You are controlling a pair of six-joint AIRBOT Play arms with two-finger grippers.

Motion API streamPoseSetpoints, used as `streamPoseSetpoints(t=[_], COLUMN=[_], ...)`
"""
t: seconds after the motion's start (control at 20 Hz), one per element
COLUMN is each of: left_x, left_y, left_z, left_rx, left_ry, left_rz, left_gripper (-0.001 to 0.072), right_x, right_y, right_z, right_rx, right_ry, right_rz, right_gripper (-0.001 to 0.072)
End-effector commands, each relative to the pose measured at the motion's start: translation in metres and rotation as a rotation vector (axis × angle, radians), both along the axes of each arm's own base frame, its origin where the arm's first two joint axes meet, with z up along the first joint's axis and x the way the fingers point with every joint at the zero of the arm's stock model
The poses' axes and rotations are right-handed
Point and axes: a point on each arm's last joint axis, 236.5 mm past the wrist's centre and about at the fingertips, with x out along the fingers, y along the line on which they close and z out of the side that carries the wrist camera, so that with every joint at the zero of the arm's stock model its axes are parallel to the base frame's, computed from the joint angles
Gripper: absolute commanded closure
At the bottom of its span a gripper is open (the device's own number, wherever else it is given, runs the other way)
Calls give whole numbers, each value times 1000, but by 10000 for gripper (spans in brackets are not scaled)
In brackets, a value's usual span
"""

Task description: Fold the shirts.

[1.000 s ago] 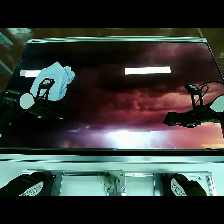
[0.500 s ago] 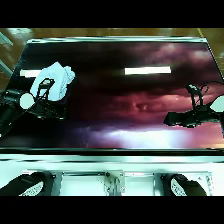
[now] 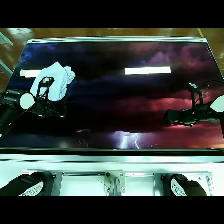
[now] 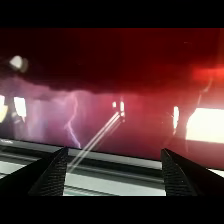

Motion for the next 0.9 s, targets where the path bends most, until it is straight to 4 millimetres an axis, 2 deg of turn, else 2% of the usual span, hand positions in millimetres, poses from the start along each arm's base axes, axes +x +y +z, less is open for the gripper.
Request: streamPoseSetpoints(t=[0.0,0.05,0.2,0.3,0.4,0.5,0.6,0.7,0.85], left_x=[14,29,92,129,165,202,230,251,268], left_y=[1,10,79,125,153,163,166,167,170], left_z=[4,8,33,32,23,10,-12,-43,-84], left_rx=[1,36,156,159,150,142,142,129,140], left_ry=[-60,-118,-215,-173,-150,-164,-165,-150,-128], left_rz=[1,4,123,244,311,332,332,364,358], left_gripper=[5,-13,-13,-13,-13,-13,-13,-13,-13], right_x=[8,10,16,24,29,34,41,49,52], right_y=[6,6,13,15,13,12,10,7,6], right_z=[4,5,9,13,15,16,18,21,22], right_rx=[30,32,67,83,79,75,71,66,65], right_ry=[-35,-40,-66,-100,-122,-142,-171,-203,-215], right_rz=[-15,-17,-26,-40,-49,-58,-70,-83,-89], right_gripper=[20,19,19,20,20,20,20,20,20])
